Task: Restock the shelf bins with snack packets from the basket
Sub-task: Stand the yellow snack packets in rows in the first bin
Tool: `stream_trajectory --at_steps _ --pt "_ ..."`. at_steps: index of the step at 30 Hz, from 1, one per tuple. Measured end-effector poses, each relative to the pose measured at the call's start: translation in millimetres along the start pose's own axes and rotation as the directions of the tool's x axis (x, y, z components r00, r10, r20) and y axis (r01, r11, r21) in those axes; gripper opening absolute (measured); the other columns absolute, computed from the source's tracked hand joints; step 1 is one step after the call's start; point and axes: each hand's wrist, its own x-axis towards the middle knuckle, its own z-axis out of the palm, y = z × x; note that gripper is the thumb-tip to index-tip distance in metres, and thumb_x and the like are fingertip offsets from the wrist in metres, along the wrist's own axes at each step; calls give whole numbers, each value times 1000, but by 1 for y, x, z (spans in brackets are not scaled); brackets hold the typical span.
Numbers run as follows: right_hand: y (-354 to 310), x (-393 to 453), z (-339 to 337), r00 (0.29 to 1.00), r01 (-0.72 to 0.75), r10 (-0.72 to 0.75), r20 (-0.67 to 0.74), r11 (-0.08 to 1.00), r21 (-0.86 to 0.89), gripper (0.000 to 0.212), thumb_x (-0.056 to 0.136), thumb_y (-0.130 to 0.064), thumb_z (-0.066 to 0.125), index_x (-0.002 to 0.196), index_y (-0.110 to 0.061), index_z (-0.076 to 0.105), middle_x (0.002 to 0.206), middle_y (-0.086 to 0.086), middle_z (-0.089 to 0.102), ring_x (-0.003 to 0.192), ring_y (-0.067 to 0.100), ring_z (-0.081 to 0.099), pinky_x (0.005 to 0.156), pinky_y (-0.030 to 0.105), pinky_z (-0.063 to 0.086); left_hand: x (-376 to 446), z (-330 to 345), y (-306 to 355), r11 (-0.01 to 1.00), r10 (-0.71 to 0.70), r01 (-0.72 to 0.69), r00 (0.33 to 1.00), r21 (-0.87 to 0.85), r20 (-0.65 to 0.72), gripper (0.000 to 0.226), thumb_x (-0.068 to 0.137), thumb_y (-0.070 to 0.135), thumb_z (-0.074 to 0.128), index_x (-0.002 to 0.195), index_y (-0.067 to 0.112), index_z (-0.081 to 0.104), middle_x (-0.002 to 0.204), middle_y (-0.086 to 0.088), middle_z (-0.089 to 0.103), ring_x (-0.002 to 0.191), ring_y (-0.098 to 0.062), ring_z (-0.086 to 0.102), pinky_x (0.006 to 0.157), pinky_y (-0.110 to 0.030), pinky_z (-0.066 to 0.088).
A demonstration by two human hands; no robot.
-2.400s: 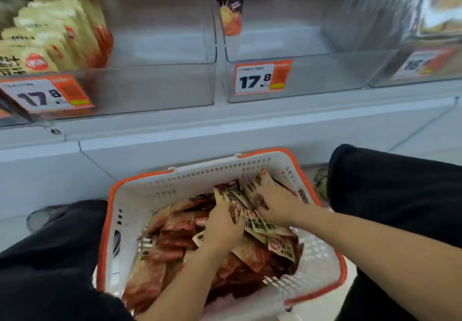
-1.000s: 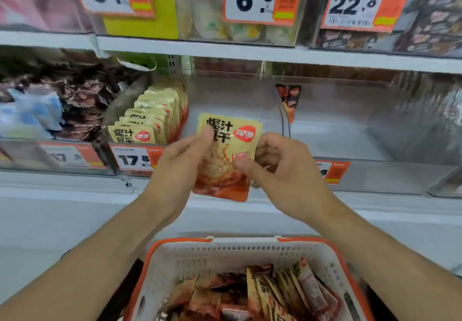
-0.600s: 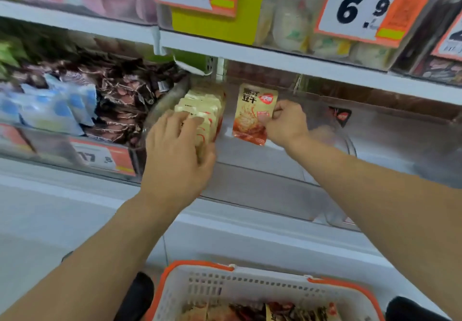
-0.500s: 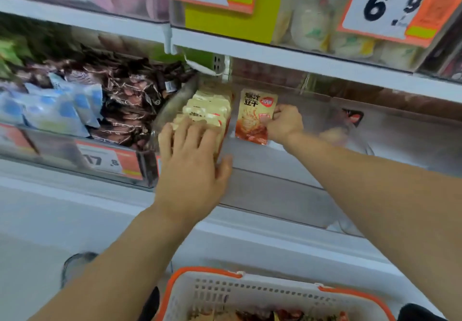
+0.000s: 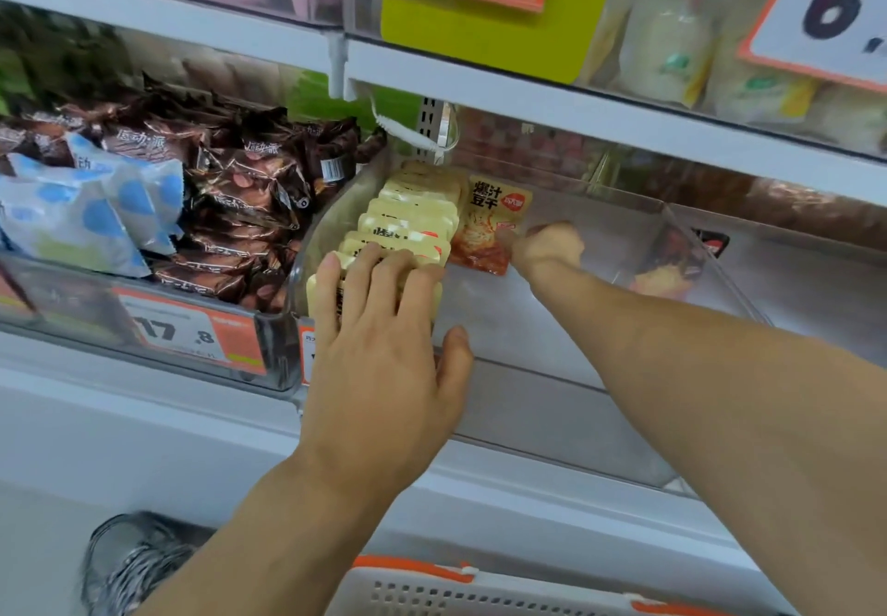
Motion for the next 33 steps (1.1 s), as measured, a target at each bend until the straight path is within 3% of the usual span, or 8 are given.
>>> stream_trajectory --at_steps 12,15,18,22,25,28,31,33 --pt "2 -1 -11 1000 -13 13 1 998 64 37 85 -48 74 96 -12 71 110 7 71 107 27 65 81 26 46 2 8 1 999 -8 5 998 -36 -62 39 82 28 54 118 12 60 126 -5 57 133 -31 43 122 -52 13" --pt "-6 -10 -30 997 55 -55 51 998 7 39 87 -49 71 103 -14 71 114 6 70 109 26 64 78 23 41 0 6 -2 999 16 -18 998 -37 -64 39 84 32 51 118 14 60 127 -4 57 133 -30 43 122 -51 13" --pt "-7 -31 -53 978 148 -155 136 987 65 17 85 -25 75 91 -17 62 103 4 66 94 22 63 74 24 45 -1 7 -8 995 28 -34 997 -89 -73 42 86 36 48 120 15 61 131 -5 55 137 -30 38 123 -48 11" --pt "0 -99 -105 856 345 -410 314 907 241 21 80 -2 71 84 -19 60 76 -5 63 63 4 55 69 20 50 -6 -3 0 979 20 -62 977 -195 -211 37 80 20 58 115 10 64 135 -10 54 139 -33 37 117 -48 25" --pt "28 -170 -150 731 509 -546 410 836 205 21 79 -5 78 84 -20 64 85 -6 67 72 -2 60 69 7 44 -18 -7 21 965 41 -123 942 -231 -332 19 75 7 59 93 6 66 112 -10 59 111 -32 50 99 -36 37" --pt "72 -219 -181 650 652 -612 452 754 83 20 79 -15 78 87 -26 64 108 -16 63 112 -1 54 93 1 30 -52 14 52 925 10 -88 978 -370 -206 14 79 11 49 83 7 62 96 -5 55 93 -25 50 83 -34 40" --pt "133 -240 -188 673 642 -608 421 763 75 16 80 -12 73 88 -22 63 95 -8 64 99 6 56 89 13 39 -109 52 78 893 3 33 997 -450 79 20 80 19 44 86 11 62 95 0 53 91 -20 51 79 -33 42" --pt "176 -252 -184 717 540 -480 506 841 33 18 80 -11 71 90 -23 63 89 -13 61 85 4 58 79 19 46 -150 76 89 903 30 115 944 -413 328 21 80 20 47 92 13 63 98 -1 55 93 -22 54 80 -33 43"
